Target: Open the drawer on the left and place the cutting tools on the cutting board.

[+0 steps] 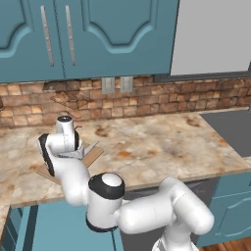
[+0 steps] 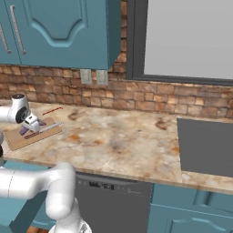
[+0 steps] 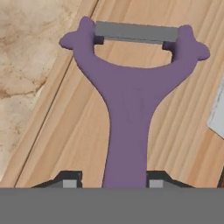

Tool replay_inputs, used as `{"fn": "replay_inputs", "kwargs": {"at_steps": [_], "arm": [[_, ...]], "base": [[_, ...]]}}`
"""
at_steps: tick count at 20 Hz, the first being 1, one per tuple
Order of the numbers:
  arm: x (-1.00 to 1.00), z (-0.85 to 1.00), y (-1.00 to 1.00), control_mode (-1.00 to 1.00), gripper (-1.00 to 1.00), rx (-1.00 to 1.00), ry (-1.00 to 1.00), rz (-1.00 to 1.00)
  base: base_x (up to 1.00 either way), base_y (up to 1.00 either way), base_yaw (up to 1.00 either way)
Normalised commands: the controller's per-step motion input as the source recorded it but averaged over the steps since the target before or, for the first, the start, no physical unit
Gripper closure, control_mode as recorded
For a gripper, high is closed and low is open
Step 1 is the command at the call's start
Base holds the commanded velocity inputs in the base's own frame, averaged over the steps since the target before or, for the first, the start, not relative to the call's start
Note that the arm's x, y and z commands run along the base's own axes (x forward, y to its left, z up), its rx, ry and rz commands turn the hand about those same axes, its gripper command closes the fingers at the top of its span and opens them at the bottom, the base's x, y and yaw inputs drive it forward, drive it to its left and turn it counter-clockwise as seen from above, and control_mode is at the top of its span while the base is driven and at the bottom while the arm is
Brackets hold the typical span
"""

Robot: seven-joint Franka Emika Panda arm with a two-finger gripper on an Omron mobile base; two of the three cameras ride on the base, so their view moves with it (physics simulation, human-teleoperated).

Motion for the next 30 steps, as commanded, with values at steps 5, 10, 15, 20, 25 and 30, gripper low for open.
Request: {"fn": "replay_inputs", "kwargs": {"at_steps": [5,10,15,20,25,30], "arm": [[0.00,0.21,0.00,-1.00,-1.00,0.00,0.00,0.00],[-0.35,0.64,-0.14,-1.00,-1.00,0.00,-0.05,-0.04],[-1.00,0.10,-0.91,-1.00,-1.00,0.00,0.00,-0.02],[-1.00,-0.01,-1.00,-1.00,-1.00,0.00,0.00,-0.01],[-1.00,0.00,-1.00,-1.00,-1.00,0.00,0.00,0.00],[-1.00,0.55,-1.00,-1.00,-1.00,0.01,0.00,-0.09]], "base": [[0.00,0.00,0.00],[0.00,0.00,0.00],[0.00,0.00,0.00],[0.00,0.00,0.00],[0.00,0.00,0.00],[0.00,0.00,0.00]]}}
